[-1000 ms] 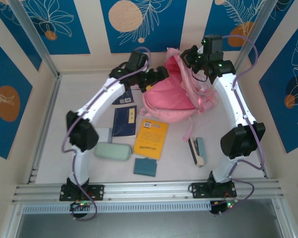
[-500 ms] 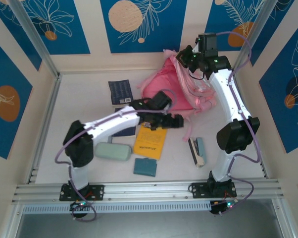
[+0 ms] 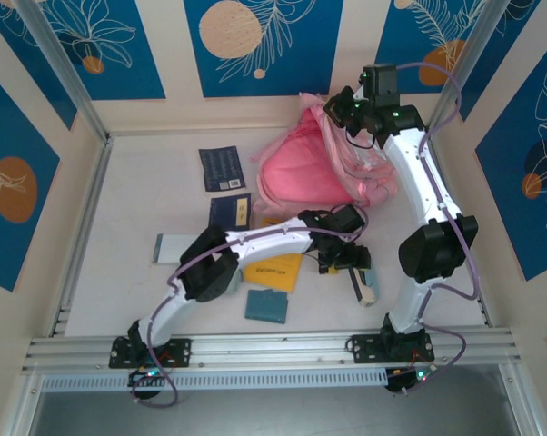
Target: Pack the student bag
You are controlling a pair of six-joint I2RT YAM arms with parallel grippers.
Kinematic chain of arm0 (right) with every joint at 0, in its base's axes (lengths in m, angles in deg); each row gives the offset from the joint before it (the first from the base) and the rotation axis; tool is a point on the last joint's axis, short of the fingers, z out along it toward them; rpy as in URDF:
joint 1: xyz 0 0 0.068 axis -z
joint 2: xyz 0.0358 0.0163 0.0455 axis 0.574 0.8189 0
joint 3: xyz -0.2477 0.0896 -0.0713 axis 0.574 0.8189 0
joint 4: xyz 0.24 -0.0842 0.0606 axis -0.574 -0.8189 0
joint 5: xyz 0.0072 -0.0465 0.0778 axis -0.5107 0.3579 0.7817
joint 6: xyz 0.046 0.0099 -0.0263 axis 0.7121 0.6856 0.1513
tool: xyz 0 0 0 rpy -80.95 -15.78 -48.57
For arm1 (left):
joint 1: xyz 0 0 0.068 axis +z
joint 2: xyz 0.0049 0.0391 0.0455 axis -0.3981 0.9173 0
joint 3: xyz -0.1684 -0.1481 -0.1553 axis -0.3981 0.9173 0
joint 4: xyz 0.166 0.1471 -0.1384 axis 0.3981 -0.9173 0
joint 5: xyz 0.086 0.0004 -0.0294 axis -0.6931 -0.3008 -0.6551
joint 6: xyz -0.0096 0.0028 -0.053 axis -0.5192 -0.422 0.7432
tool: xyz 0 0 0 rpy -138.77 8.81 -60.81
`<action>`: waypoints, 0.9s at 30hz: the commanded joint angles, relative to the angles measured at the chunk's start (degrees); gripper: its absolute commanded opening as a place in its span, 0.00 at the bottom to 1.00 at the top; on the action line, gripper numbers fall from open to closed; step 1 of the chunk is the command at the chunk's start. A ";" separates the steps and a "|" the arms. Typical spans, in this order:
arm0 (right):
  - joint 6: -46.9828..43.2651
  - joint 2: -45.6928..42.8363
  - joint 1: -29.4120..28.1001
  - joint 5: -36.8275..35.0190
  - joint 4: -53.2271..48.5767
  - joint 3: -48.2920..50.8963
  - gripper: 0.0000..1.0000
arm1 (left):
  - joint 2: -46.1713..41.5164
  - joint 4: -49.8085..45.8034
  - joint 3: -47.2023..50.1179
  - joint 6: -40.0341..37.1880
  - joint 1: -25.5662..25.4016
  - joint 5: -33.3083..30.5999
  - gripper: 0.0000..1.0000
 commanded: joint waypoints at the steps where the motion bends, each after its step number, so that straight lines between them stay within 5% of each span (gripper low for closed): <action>1: 2.58 -3.50 0.30 -2.79 3.68 3.94 0.00 | 3.79 -5.18 -6.31 4.06 -0.69 -0.57 0.75; 6: 3.92 -5.85 0.48 -2.96 7.27 9.74 0.00 | 7.76 -9.90 -11.47 6.33 -1.06 -2.74 0.69; 21: 4.58 -9.35 2.94 -1.73 10.65 16.47 0.00 | 10.55 -15.92 -13.77 6.84 -0.88 -4.29 0.17; 27: 3.69 -10.45 3.24 -1.01 10.91 17.40 0.00 | 8.46 -17.36 -11.99 4.43 0.07 -5.26 0.13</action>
